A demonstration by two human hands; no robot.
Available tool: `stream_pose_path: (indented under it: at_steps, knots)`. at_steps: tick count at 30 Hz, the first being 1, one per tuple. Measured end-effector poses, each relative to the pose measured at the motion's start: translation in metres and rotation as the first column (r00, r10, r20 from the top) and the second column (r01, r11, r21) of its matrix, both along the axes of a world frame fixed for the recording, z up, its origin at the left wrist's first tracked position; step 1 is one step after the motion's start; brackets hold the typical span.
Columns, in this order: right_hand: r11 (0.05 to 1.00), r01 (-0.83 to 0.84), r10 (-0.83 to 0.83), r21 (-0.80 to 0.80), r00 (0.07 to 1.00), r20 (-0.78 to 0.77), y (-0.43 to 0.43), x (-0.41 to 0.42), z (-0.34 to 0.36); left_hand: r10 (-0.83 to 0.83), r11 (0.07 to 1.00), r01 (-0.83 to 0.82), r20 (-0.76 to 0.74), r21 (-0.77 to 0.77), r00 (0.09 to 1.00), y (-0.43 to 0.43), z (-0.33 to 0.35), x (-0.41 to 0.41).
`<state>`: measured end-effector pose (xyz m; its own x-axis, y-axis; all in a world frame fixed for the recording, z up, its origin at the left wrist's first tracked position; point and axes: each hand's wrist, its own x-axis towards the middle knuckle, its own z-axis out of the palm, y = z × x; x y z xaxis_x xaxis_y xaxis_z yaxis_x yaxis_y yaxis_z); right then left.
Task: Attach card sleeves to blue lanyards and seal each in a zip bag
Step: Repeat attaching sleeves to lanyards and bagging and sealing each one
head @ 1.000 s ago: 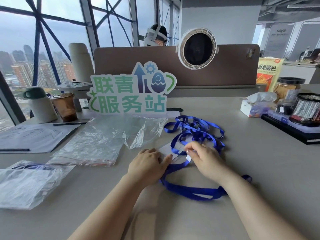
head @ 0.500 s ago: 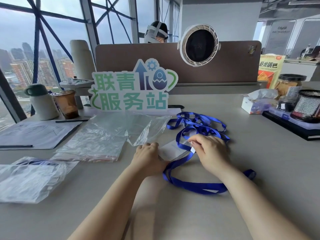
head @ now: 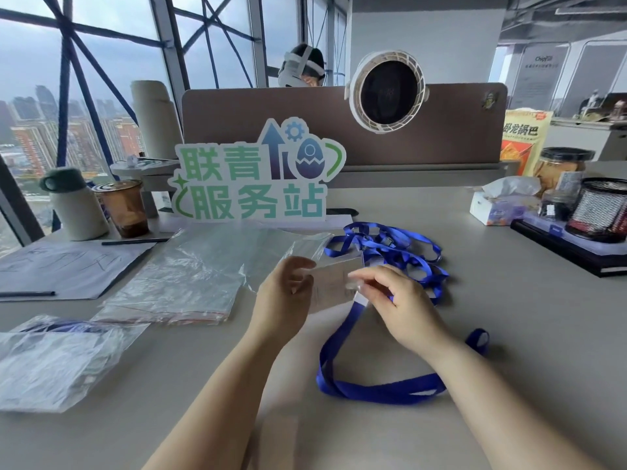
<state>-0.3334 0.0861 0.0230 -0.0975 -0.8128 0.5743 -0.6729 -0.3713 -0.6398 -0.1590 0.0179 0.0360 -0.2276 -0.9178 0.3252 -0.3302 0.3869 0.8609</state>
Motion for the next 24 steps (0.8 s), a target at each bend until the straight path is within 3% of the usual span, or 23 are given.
stream_pose_path:
  at_steps: [4, 7, 11, 18, 24]
  knots:
    - [0.996, 0.088, -0.086, -0.007, 0.986, 0.141, 0.0009, -0.0001, 0.0025, 0.027, 0.999, -0.029, -0.087, -0.032, 0.996, 0.0014, 0.0005, -0.0025]
    - [0.985, 0.163, -0.153, -0.066, 0.980, 0.125, -0.0020, -0.0037, 0.0004, 0.000, 1.000, -0.003, -0.131, -0.025, 0.991, 0.0035, 0.0019, -0.0040]
    - [0.982, 0.131, -0.113, -0.135, 0.985, 0.133, -0.0024, -0.0036, 0.0009, 0.017, 0.998, -0.023, -0.103, -0.057, 0.995, 0.0044, 0.0016, -0.0050]
    - [0.991, 0.072, -0.076, -0.114, 0.997, -0.032, -0.0020, -0.0012, 0.0016, 0.001, 0.994, -0.010, -0.082, -0.105, 0.997, 0.0030, -0.0006, -0.0050]
    - [0.995, 0.019, 0.002, 0.101, 0.979, -0.205, 0.0030, 0.0008, 0.0015, 0.006, 0.991, -0.009, -0.028, -0.135, 1.000, 0.0068, 0.0004, -0.0071]
